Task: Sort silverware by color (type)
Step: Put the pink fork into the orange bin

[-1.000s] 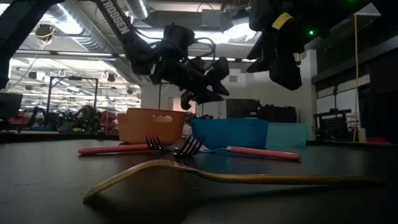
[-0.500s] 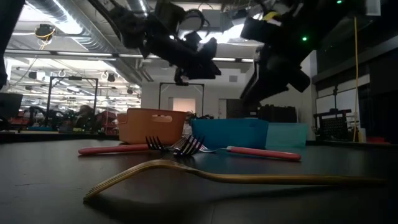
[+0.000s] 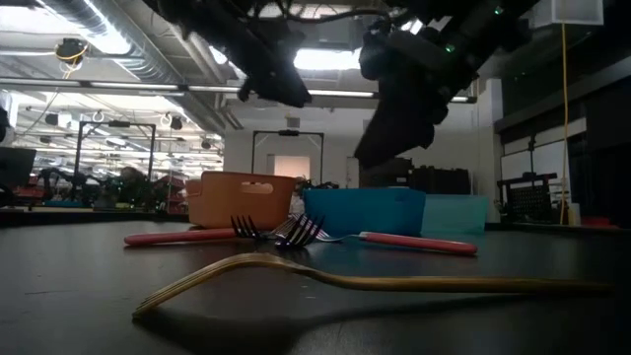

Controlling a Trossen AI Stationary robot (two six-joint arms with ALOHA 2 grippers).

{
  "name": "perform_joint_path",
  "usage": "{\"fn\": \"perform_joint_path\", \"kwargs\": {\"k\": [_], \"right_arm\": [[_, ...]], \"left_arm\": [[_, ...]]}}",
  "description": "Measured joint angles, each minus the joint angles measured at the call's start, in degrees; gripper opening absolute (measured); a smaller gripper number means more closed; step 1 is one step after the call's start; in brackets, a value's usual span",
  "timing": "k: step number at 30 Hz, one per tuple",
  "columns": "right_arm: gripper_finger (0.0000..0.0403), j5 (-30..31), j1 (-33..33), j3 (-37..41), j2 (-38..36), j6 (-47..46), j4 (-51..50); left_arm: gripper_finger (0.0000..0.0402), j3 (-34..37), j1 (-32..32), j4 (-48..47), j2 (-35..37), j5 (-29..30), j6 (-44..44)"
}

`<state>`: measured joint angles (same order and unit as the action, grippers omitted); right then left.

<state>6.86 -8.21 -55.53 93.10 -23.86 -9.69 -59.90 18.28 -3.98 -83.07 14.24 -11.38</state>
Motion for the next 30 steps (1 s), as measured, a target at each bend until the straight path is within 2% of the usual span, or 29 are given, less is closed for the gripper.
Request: {"fn": "perform_joint_path", "kwargs": {"k": [8,18,25,30], "right_arm": [[0.0143,0.14,-0.07,0.0,1.97,-6.67,1.32],[0.0143,-0.32,-0.69,-0.02,7.41,-8.07,2.61],[0.0143,6.24,-2.96,-0.03,7.51,-7.38,2.86],[0.0143,6.59,-3.19,-0.06,8.92,-7.4,3.53]], "left_arm": [[0.0108,0.0,-0.09,-9.38,6.25,0.21,-0.04],[0.0108,0.0,-0.13,-14.11,6.57,0.22,-0.25],[0.0108,0.0,-0.69,-14.65,6.54,0.26,-0.48],[0.0108,0.0,-1.56,-14.65,6.54,0.26,-0.48]]}}
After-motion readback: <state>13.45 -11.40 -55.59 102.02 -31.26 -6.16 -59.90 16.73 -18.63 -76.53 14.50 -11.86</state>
